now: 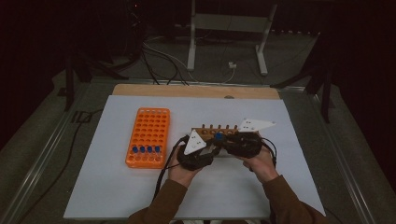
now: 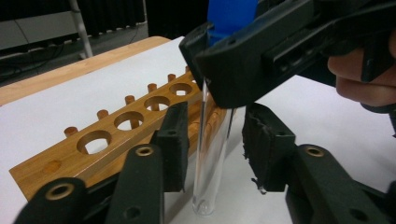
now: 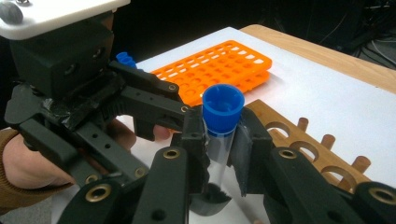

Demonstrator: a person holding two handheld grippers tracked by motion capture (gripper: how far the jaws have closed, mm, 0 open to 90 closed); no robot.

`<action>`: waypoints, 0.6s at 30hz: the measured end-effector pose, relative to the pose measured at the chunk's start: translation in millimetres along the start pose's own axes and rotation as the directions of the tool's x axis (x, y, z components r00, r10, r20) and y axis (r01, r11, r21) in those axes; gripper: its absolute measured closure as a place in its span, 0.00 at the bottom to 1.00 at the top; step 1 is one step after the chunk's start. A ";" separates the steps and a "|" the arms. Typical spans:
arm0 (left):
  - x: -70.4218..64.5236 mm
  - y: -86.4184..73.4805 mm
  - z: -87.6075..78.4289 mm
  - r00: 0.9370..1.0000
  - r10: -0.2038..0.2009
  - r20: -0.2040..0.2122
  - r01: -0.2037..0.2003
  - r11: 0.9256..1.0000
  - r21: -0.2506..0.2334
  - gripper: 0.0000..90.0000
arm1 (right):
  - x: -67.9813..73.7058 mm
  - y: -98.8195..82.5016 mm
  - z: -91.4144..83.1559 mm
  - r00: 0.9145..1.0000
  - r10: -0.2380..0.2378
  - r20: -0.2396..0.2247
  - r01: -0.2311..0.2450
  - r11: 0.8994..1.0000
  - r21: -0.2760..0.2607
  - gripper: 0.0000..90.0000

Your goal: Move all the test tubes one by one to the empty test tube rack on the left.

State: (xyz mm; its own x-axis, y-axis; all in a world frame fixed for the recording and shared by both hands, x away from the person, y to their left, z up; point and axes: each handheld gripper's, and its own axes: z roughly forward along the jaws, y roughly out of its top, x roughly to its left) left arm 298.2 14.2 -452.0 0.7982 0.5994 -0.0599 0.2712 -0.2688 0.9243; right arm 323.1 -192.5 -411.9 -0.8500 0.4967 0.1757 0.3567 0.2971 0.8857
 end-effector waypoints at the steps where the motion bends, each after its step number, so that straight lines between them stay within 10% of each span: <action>1: 0.1 0.0 -0.2 1.000 0.002 0.000 -0.002 1.000 0.000 0.72 | 0.2 -0.4 0.4 1.000 0.000 -0.002 0.000 1.000 0.001 0.85; 9: 0.2 -0.7 -1.7 1.000 0.024 0.007 -0.024 1.000 0.002 0.86 | 1.9 -1.2 1.5 1.000 -0.005 -0.016 0.005 1.000 0.006 0.85; 18: 6.9 -4.8 -7.9 1.000 0.000 -0.031 0.000 1.000 0.019 0.87 | -4.6 -0.5 -11.1 0.999 0.024 0.025 -0.023 0.999 -0.045 0.42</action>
State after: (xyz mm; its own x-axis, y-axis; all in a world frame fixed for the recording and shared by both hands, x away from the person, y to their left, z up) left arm 298.2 25.6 -453.9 0.7810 0.6227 -0.0476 0.2814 -0.2829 0.9169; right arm 322.5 -204.0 -408.4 -0.8312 0.5236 0.1867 0.3584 0.2481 0.9000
